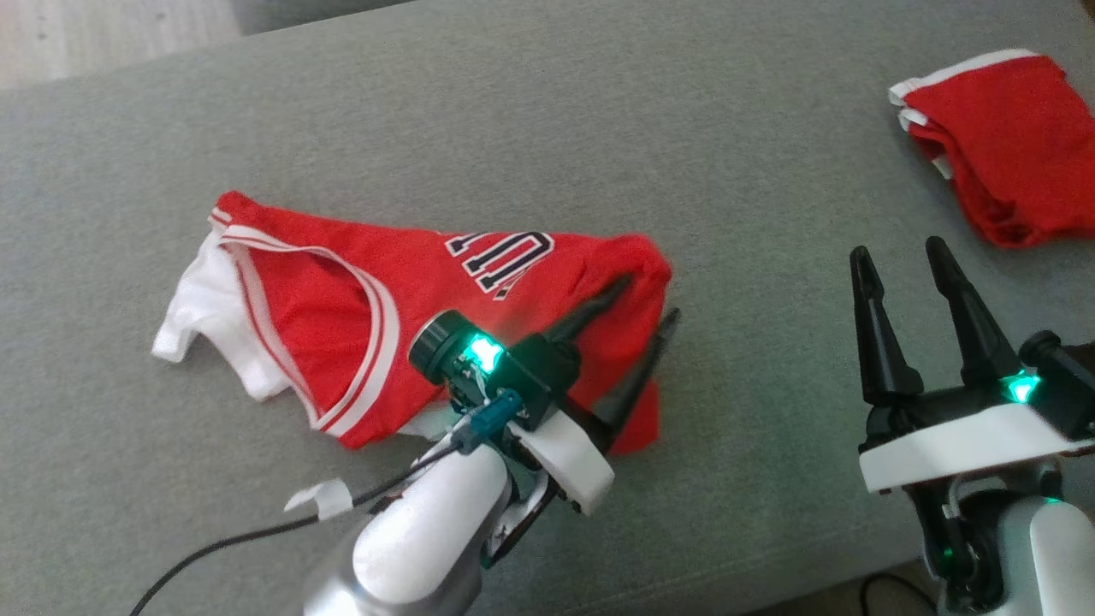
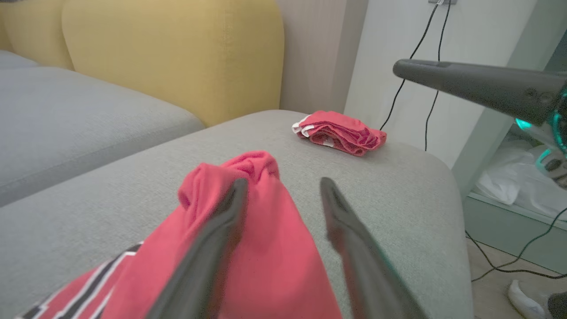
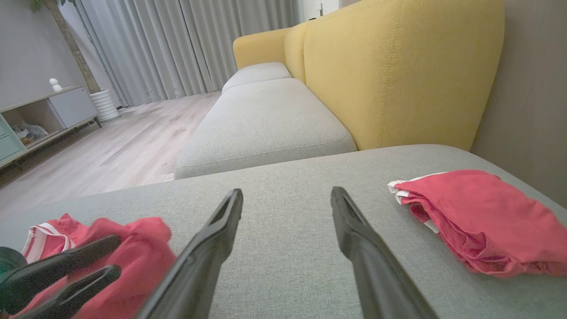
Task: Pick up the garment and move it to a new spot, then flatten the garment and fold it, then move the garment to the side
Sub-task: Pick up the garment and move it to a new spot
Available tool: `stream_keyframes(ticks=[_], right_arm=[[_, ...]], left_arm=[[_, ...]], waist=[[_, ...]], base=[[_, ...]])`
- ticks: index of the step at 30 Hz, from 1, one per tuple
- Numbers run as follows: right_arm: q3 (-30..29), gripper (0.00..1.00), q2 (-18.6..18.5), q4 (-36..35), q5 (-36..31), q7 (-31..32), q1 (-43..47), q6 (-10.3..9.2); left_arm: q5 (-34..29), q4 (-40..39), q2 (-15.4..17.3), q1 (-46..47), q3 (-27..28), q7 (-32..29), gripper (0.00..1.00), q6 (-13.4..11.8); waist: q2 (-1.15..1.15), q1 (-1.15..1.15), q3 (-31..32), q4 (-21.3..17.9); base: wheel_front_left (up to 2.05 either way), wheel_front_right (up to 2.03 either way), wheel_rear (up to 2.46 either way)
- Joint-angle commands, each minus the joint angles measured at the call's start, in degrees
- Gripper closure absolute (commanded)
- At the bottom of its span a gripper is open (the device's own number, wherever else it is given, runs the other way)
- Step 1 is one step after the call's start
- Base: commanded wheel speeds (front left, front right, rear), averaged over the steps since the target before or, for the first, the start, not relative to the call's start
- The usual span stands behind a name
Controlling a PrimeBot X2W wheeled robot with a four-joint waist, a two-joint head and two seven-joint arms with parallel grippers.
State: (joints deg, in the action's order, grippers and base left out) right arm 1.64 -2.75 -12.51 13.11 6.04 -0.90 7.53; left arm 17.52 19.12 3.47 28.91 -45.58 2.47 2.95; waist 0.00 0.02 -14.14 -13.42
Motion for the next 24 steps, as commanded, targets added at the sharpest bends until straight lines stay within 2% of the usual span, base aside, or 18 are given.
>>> stream_keyframes(ticks=[1, 5, 8, 9, 12, 13, 17, 24], right_arm=[[0.93, 0.0, -0.15, -1.89, 0.22, -0.46, -1.88, -0.04], [0.64, 0.0, -0.14, -1.72, 0.19, -0.19, -1.73, -0.04], [0.38, 0.0, -0.14, -1.85, -0.15, 0.32, -1.55, -0.04], [0.38, 0.0, -0.14, -1.85, -0.15, 0.32, -1.55, -0.04], [-0.24, 0.0, -0.13, -2.26, -0.37, 0.96, -1.05, -0.04], [-0.36, 0.0, -0.13, -2.61, -0.51, 1.46, -0.78, -0.04], [-0.18, 0.0, -0.13, -3.07, -0.74, 2.17, -0.33, -0.04], [-0.56, 0.0, -0.13, -3.6, -2.75, 2.78, 1.05, -0.04]], left_arm=[[-1.04, -1.68, -0.3, 2.02, 1.21, 1.88, 0.0, -0.62], [-1.62, -2.52, 0.67, 2.09, 2.98, 6.1, 0.0, -2.62], [-1.37, -3.75, 2.84, 1.2, 5.72, 8.33, 0.0, -4.77], [-1.37, -3.75, 2.84, 1.2, 5.72, 8.33, 0.0, -4.77], [-0.8, -4.68, 5.75, -0.28, 9.36, 9.85, 0.0, -7.36], [-0.1, -5.31, 7.72, -1.45, 12.16, 10.75, 0.0, -8.94], [1.88, -5.73, 11.44, -4.34, 17.96, 11.82, 0.0, -11.51], [6.26, -5.56, 16.82, -11.11, 26.04, 12.35, 0.0, -12.87]], waist=[[0.0, -0.02, 0.49, 1.26], [0.0, -0.02, 1.77, 3.9], [0.0, -0.02, 3.02, 6.15], [0.0, -0.02, 3.02, 6.15], [0.0, -0.02, 4.15, 8.84], [0.0, -0.02, 4.67, 10.46], [0.0, -0.02, 5.51, 13.33], [0.0, -0.02, 6.83, 16.53]], base=[[0.0, 0.0, 0.0], [0.0, 0.0, 0.0], [0.0, 0.0, 0.0], [0.0, 0.0, 0.0], [0.0, 0.0, 0.0], [0.0, 0.0, 0.0], [0.0, 0.0, 0.0], [0.0, 0.0, 0.0]])
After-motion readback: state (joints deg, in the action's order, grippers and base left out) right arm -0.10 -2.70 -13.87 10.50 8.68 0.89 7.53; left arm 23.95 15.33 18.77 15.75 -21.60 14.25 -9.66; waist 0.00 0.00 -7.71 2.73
